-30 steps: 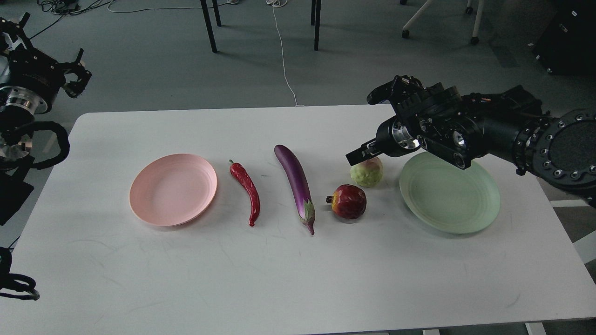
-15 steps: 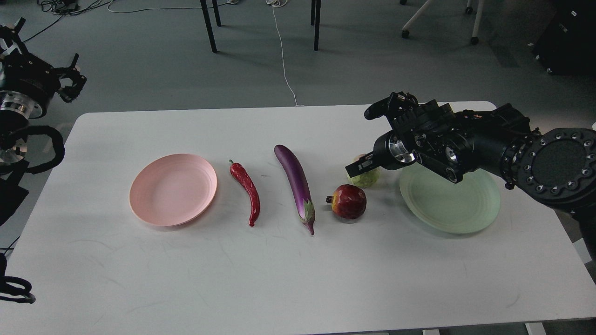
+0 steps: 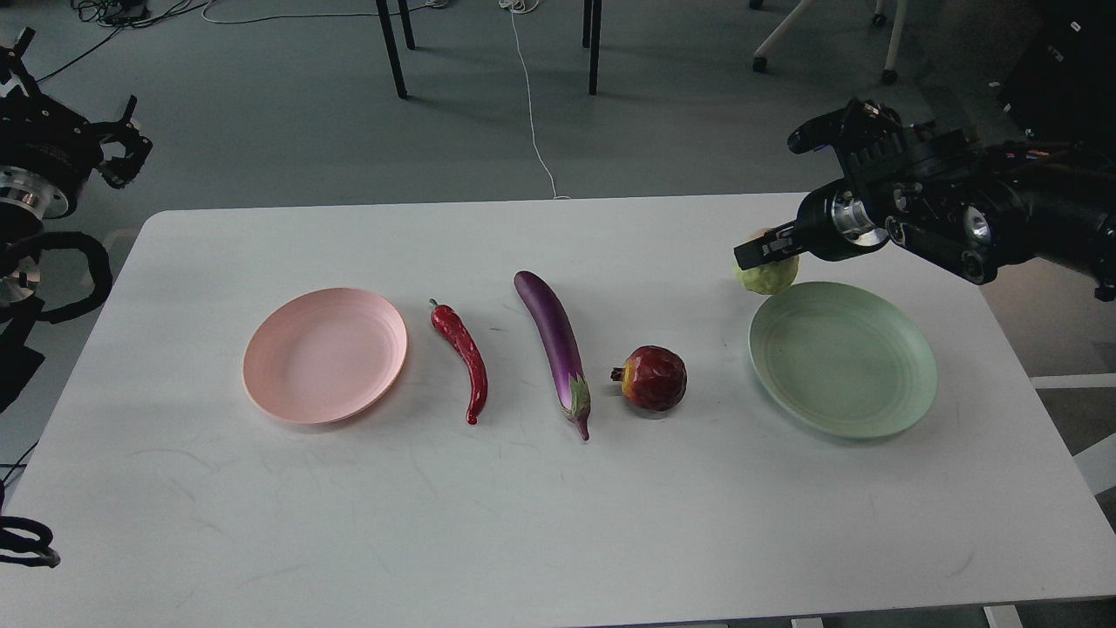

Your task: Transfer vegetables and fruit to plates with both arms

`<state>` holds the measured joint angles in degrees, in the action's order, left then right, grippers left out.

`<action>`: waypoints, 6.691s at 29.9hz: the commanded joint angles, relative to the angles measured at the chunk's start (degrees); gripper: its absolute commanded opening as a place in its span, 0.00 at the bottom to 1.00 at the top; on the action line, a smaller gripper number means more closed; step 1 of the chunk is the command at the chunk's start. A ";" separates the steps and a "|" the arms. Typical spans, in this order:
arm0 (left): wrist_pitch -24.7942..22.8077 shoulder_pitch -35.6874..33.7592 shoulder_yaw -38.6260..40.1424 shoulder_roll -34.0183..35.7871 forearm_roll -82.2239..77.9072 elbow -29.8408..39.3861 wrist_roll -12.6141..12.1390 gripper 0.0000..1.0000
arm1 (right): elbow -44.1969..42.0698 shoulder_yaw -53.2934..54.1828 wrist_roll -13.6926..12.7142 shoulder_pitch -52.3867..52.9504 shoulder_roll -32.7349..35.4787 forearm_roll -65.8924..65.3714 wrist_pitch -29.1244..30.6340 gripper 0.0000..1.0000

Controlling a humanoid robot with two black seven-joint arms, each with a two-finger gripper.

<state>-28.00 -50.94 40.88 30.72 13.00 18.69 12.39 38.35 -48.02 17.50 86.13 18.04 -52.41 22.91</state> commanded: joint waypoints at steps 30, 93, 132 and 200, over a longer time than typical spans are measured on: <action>0.00 -0.21 -0.01 0.57 0.00 1.70 -0.08 0.98 | 11.84 0.64 -0.10 -5.62 14.92 -2.26 -8.41 0.96; 0.00 -0.83 0.08 4.08 0.27 1.70 0.27 0.98 | 19.22 -13.24 8.17 11.95 -15.15 -0.77 -12.01 0.49; 0.00 -0.91 0.17 4.87 0.18 1.70 0.18 0.98 | 20.63 -12.72 6.58 4.58 7.09 -8.24 -12.54 0.96; 0.00 -6.45 -32.70 -9.19 -111.35 41.26 -13.53 0.95 | 19.65 67.18 8.52 -44.64 34.08 59.17 5.09 0.98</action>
<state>-28.00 -57.50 8.18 21.88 -98.56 62.26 1.28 56.90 19.08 26.02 41.40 52.04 6.83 28.01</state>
